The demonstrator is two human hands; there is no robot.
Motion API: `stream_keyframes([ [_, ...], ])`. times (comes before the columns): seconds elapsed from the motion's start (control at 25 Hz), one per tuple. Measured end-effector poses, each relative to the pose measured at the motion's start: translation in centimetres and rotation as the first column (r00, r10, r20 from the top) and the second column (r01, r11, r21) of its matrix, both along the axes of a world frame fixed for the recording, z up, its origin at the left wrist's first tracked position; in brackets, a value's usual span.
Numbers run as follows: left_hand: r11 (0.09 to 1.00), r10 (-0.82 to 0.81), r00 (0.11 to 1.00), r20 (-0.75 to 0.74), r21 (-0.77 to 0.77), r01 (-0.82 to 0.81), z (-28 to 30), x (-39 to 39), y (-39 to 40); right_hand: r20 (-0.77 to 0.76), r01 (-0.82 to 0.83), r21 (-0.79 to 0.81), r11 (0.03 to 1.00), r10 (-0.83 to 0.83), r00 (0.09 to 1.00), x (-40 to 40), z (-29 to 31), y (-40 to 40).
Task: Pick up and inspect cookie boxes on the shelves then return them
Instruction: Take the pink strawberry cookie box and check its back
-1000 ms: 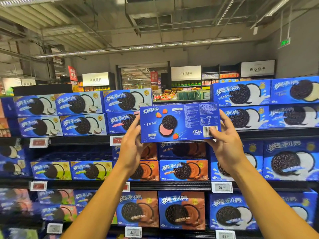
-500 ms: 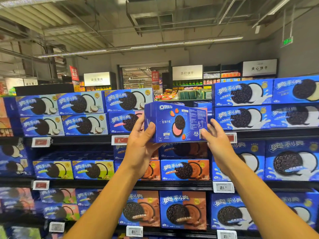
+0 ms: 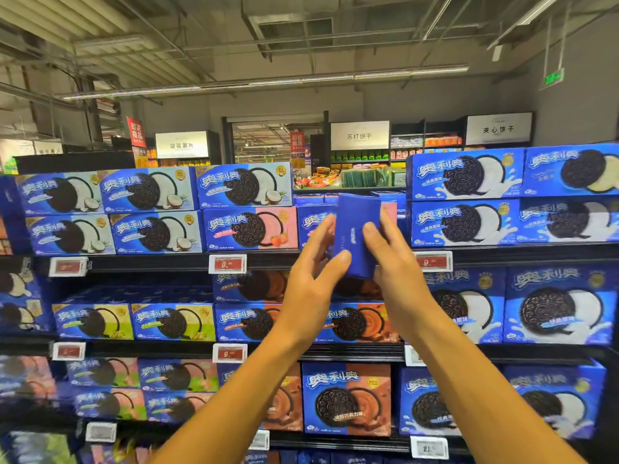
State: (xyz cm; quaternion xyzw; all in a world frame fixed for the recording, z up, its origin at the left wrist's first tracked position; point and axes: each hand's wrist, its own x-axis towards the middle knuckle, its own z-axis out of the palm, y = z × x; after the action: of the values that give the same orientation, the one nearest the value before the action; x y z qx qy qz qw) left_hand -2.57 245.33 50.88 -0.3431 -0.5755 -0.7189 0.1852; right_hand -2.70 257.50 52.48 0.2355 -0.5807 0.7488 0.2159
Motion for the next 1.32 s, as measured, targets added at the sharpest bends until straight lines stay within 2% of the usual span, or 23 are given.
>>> stream_keyframes([
  [0.08,0.995,-0.088,0.996,-0.007,-0.041,0.088,0.0,-0.1,-0.8,-0.003,0.049,-0.039,0.998,-0.049,0.999,0.1,-0.2,0.9],
  [0.16,0.990,-0.139,0.990,-0.028,-0.023,0.139,0.3,-0.4,-2.0,0.065,0.026,-0.185,0.982,-0.015,0.998,-0.1,-0.5,2.0],
  [0.24,0.997,-0.023,0.999,-0.024,0.072,0.025,0.5,-1.0,-3.4,0.120,-0.061,-0.331,0.942,0.106,0.987,-0.1,-0.6,3.2],
  [0.32,0.969,0.142,0.986,0.087,0.191,-0.156,0.4,-2.2,-4.9,0.119,-0.101,-0.376,0.921,0.156,0.981,-0.3,-1.0,4.2],
  [0.44,0.951,0.182,0.946,0.269,0.195,-0.239,-0.6,-3.4,-5.9,0.103,-0.178,-0.415,0.892,0.240,0.965,-1.1,-1.9,4.3],
  [0.52,0.970,0.091,0.946,0.312,0.187,-0.155,-1.5,-3.6,-5.9,0.102,-0.225,-0.460,0.859,0.302,0.948,-1.9,-2.7,4.1],
  [0.64,0.974,-0.048,0.963,0.267,0.224,-0.013,-2.3,-3.9,-6.3,0.128,-0.255,-0.482,0.838,0.356,0.926,-2.8,-3.5,3.9],
  [0.84,0.974,0.020,0.970,0.243,0.213,-0.074,-2.7,-4.4,-7.6,0.177,-0.164,-0.431,0.887,0.261,0.949,-3.6,-3.5,4.1],
  [0.96,0.968,0.081,0.964,0.253,0.213,-0.137,-2.7,-4.5,-7.8,0.211,0.033,-0.383,0.923,0.053,0.976,-3.7,-3.5,3.9],
  [1.08,0.963,0.114,0.961,0.254,0.208,-0.170,-2.8,-5.0,-7.9,0.195,0.187,-0.351,0.917,-0.123,0.973,-3.7,-3.5,3.4],
  [1.2,0.958,0.131,0.962,0.238,0.219,-0.185,-2.6,-5.0,-8.0,0.155,0.145,-0.322,0.936,-0.099,0.983,-3.6,-3.3,3.2],
  [1.32,0.972,0.087,0.981,0.175,0.200,-0.122,-1.8,-4.1,-8.4,0.151,0.161,-0.188,0.969,-0.133,0.980,-4.2,-3.4,3.0],
])
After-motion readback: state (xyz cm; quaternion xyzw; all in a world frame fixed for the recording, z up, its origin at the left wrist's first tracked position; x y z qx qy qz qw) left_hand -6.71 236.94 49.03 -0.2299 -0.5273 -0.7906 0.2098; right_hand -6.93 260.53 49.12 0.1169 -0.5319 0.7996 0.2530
